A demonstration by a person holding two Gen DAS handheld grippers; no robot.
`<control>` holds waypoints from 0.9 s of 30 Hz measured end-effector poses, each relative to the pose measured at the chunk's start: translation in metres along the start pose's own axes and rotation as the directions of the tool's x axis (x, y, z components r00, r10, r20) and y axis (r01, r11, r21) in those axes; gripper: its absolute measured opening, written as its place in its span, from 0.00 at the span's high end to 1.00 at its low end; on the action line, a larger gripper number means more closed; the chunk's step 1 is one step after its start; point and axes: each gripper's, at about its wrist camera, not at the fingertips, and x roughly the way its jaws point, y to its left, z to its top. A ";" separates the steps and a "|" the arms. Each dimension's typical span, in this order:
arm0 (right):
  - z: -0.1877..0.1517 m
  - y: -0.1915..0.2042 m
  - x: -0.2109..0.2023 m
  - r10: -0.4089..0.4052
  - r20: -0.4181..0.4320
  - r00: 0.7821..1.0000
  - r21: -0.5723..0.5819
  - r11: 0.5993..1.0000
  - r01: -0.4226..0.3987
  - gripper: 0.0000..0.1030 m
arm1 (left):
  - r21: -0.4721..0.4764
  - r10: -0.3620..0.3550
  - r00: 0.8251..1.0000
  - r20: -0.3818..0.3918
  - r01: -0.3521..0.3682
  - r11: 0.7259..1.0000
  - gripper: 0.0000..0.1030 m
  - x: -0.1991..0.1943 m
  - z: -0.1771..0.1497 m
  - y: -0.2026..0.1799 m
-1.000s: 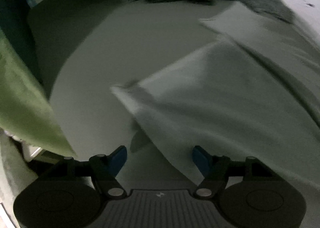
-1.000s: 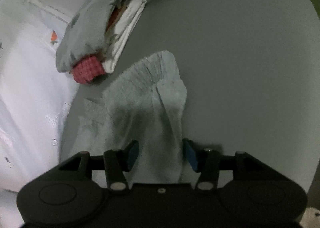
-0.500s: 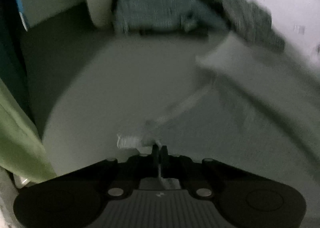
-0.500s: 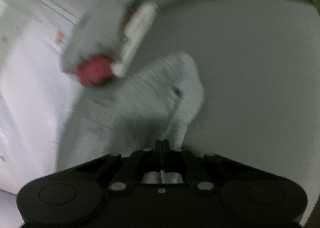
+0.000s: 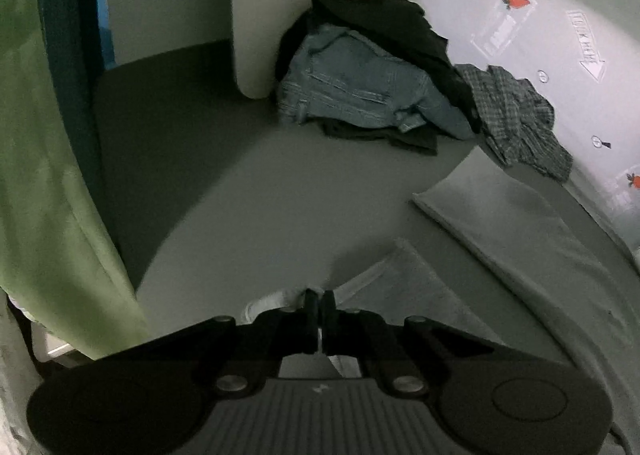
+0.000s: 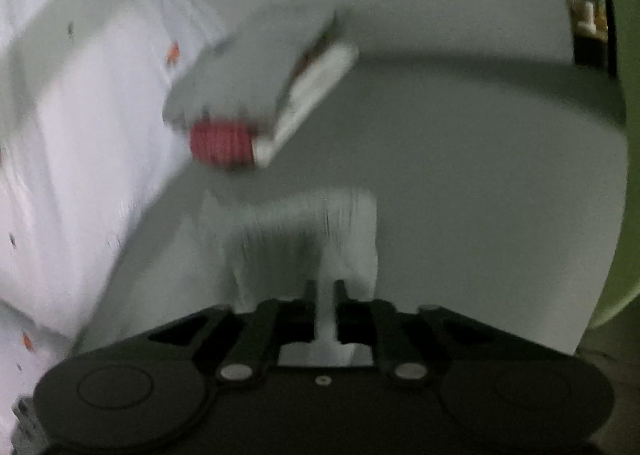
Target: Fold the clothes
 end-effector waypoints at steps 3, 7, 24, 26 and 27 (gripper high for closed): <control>-0.018 -0.004 0.019 -0.016 -0.036 0.999 0.060 0.998 0.018 0.74 | 0.004 -0.007 1.000 0.018 0.007 1.000 0.98 -0.007 -0.001 -0.004; -0.021 -0.004 0.034 -0.059 -0.040 0.997 0.037 0.997 0.061 0.64 | 0.001 -0.011 0.999 0.031 0.011 1.000 0.98 -0.010 -0.001 -0.005; 0.035 0.009 -0.038 0.073 0.213 0.974 -0.026 0.997 -0.069 1.00 | -0.050 -0.030 0.988 0.149 0.037 0.998 0.98 -0.048 0.033 0.011; 0.032 0.002 -0.032 0.005 0.188 0.982 -0.064 0.998 0.007 1.00 | -0.022 0.022 0.995 0.102 -0.020 1.000 0.98 -0.028 0.020 0.015; 0.029 -0.005 -0.024 -0.031 0.160 0.987 -0.054 0.998 0.040 1.00 | -0.014 0.038 0.998 0.058 -0.038 0.999 0.98 -0.014 0.011 0.017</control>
